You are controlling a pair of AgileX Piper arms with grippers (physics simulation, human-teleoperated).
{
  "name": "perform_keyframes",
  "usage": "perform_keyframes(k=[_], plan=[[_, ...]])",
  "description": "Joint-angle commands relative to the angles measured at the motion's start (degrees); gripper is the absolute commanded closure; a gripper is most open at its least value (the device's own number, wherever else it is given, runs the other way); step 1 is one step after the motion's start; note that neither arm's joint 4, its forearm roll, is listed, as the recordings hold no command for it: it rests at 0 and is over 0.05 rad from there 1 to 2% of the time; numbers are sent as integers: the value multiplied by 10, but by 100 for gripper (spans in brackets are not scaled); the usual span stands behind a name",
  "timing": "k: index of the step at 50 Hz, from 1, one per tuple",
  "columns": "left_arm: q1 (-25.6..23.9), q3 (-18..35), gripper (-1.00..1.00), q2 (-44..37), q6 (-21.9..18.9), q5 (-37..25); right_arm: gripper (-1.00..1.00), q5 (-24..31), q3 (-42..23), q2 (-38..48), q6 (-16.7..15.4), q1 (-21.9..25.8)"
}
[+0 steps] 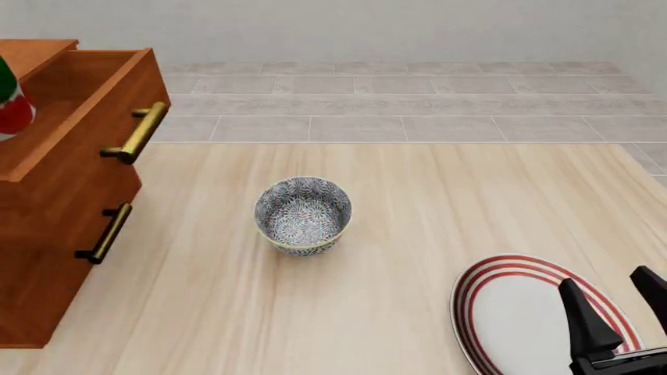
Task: Put the ketchup in the top drawer of the cabinet.
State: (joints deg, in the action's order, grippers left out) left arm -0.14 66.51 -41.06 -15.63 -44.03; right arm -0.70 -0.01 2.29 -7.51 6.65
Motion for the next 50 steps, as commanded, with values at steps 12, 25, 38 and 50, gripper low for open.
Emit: perform_keyframes(k=[12, 25, 38, 50], plan=[[58, -5, 100, -49, -37, 50, -100, 4, 0, -2, -2, 0], [78, -58, 100, -67, -47, 97, -100, 3, 0, 2, -2, 0], [91, -80, 100, -71, -44, 114, -100, -1, 0, 6, -3, 0], [94, -87, 100, -71, -41, 116, -100, -2, 0, 9, -4, 1]])
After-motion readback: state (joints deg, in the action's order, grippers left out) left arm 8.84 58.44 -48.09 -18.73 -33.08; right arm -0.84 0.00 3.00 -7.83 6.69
